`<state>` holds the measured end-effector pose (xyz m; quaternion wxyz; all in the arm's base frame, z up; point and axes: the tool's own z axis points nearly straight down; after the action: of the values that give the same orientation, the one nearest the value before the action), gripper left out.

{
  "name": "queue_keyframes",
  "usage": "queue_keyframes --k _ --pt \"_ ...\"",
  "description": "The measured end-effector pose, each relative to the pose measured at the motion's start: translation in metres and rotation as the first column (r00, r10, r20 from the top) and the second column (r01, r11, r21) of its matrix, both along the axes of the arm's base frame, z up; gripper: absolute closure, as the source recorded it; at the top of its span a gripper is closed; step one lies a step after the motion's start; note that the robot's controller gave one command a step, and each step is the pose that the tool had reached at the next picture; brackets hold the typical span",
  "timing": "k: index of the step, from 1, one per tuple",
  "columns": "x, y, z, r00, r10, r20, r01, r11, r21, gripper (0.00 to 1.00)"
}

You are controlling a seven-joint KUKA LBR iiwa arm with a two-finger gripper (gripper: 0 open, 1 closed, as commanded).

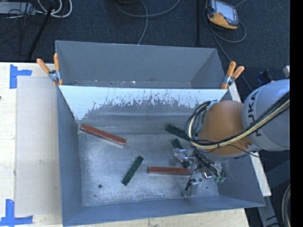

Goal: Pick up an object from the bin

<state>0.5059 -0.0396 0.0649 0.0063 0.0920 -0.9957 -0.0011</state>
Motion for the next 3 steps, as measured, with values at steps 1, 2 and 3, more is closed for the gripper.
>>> queue_keyframes --k 1,2,3 --pt "0.0039 0.0004 0.0043 1.000 0.003 0.011 -0.003 1.000 -0.001 1.00" --pt "0.0039 0.0008 0.0043 1.000 0.005 0.011 -0.005 1.000 -0.001 0.00" --pt "0.0042 0.0010 0.0045 1.000 0.007 0.012 -0.007 1.000 -0.001 1.00"
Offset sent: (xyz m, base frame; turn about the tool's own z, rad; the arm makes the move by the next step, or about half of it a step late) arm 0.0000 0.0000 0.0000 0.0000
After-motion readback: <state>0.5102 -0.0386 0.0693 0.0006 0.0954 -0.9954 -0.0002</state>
